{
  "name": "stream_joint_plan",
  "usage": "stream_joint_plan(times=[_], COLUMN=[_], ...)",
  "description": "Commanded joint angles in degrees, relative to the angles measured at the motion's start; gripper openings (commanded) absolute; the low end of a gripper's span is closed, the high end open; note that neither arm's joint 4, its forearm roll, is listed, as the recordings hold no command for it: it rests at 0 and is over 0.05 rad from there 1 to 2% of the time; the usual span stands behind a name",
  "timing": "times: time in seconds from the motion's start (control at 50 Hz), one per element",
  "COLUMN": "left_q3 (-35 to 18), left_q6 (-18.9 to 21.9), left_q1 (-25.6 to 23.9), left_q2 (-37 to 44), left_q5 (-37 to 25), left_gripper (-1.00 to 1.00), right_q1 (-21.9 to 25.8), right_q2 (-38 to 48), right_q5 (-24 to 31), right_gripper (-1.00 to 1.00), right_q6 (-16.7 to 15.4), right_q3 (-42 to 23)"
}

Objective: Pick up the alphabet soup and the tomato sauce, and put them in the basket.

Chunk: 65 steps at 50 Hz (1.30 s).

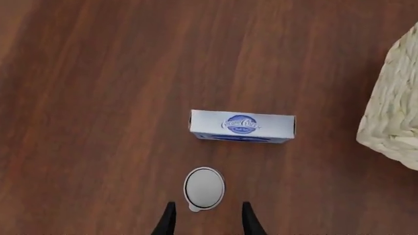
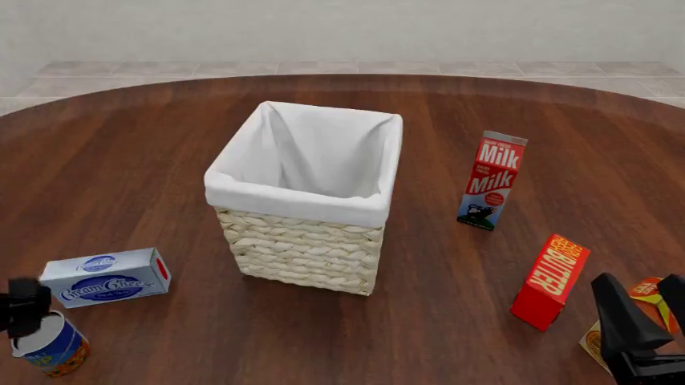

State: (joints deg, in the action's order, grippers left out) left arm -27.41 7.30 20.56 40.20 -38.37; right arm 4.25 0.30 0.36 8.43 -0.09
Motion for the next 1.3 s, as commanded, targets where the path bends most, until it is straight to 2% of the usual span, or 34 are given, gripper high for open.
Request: stream_joint_plan(times=[0.02, 0.34, 0.56, 1.3], left_q3=[2.4, 2.9, 5.3, 10.8], left_q6=[0.6, 2.3, 3.1, 2.7], left_q1=[1.3, 1.6, 1.9, 2.3], left_q2=[0.7, 4.2, 6.2, 12.7], left_q5=[1.8, 6.9, 10.4, 20.7], left_gripper=[1.00, 1.00, 1.00, 1.00], right_q1=[0.0, -0.3, -0.4, -0.6], right_q2=[0.1, 0.0, 0.2, -0.1], right_q5=[-0.1, 0.0, 0.0, 0.2], right_gripper=[1.00, 1.00, 1.00, 1.00], right_q6=[-0.1, -0.4, -0.8, -1.0], right_q3=[0.0, -0.1, -0.1, 0.0])
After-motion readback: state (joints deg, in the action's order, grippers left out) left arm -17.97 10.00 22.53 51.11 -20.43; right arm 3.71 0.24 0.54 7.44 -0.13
